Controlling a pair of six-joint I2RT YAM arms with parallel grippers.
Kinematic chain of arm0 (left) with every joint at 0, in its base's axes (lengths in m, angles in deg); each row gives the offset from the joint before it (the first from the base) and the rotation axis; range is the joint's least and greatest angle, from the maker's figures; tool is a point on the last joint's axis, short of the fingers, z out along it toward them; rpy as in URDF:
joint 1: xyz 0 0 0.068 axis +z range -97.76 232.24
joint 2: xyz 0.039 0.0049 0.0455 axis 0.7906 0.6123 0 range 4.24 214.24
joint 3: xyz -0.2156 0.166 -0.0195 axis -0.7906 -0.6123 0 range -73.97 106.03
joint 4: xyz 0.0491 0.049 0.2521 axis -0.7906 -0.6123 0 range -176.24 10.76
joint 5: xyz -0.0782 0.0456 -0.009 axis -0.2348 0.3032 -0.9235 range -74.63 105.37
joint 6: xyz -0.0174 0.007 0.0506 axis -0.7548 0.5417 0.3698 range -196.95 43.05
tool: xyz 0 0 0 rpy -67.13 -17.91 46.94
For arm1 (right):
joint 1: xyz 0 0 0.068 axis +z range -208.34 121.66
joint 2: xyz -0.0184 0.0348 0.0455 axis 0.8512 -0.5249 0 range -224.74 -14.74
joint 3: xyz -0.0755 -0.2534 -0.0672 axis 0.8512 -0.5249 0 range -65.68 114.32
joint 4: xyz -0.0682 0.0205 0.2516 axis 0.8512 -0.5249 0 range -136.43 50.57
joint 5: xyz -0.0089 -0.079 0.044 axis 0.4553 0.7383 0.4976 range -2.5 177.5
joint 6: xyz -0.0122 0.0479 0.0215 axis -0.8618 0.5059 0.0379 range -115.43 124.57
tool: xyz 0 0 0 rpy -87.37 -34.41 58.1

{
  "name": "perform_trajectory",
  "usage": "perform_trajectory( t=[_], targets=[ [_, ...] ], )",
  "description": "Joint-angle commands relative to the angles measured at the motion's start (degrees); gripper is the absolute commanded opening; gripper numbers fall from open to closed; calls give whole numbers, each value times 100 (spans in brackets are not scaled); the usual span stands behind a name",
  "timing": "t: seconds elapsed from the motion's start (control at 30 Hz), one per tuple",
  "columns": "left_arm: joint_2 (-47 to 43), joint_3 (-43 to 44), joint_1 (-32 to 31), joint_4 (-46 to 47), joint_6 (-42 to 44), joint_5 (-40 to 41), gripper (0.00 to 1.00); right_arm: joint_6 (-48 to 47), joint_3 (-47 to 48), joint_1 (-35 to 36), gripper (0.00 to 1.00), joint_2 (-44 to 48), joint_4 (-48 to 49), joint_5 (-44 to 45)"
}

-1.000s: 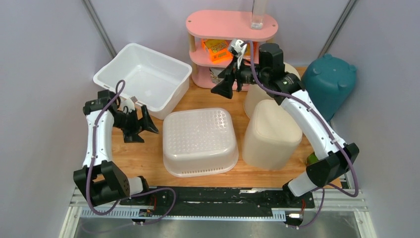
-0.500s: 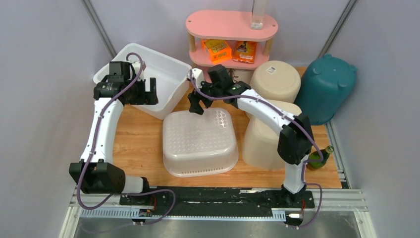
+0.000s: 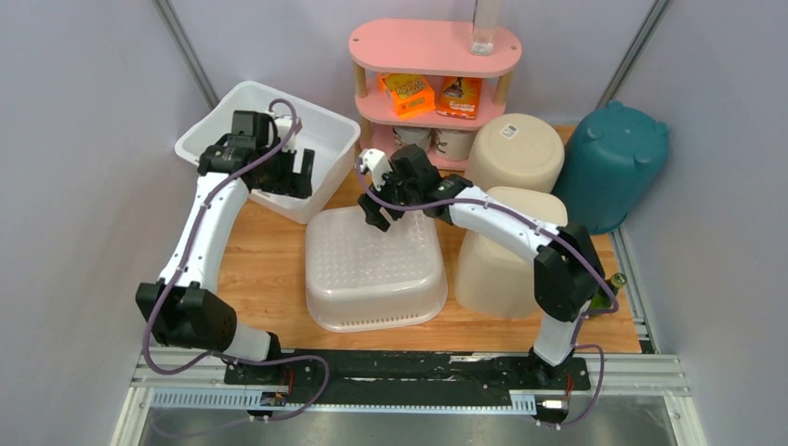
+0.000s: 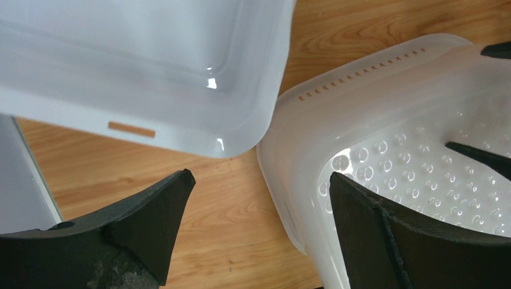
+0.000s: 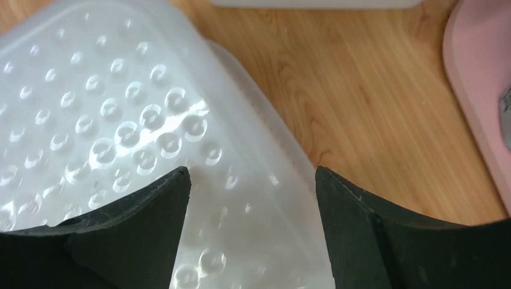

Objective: Turn the large container upside down

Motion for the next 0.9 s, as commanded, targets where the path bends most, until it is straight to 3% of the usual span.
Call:
perform_trajectory(
  t=[0.0,0.13,0.3,0.5,0.57,0.63,0.67,0.73,0.8,0.87],
  targets=[
    [607,301,-406,333,469,167,93,-230,-967,-3,79,830,-448,167],
    [1037,261,-674,891,581,711,89,-283,-1609,-2,79,1380,-469,16],
    [1801,475,-817,1547,888,1155,85,-265,-1689,0,79,1769,-560,-392],
    [2870,1265,-945,1438,1361,1162,79,-260,-1554,2,80,2003,-607,-378],
    [3132,1497,-1015,1289,1500,1146,70,-297,-1507,-2,80,2070,-606,-313],
    [3228,1643,-1067,1084,1525,1071,54,-324,-1455,-2,81,2142,-608,-287],
    [3191,1662,-1077,955,1516,1035,35,-325,-1432,-3,81,2188,-605,-275],
    [2999,1620,-1086,843,1442,982,13,-329,-1400,-2,81,2257,-608,-280],
    [2722,1537,-1079,726,1373,948,2,-364,-1378,-11,82,2321,-601,-298],
    [2367,1562,-1085,567,1228,897,1,-390,-1327,-18,82,2342,-605,-292]
  ],
)
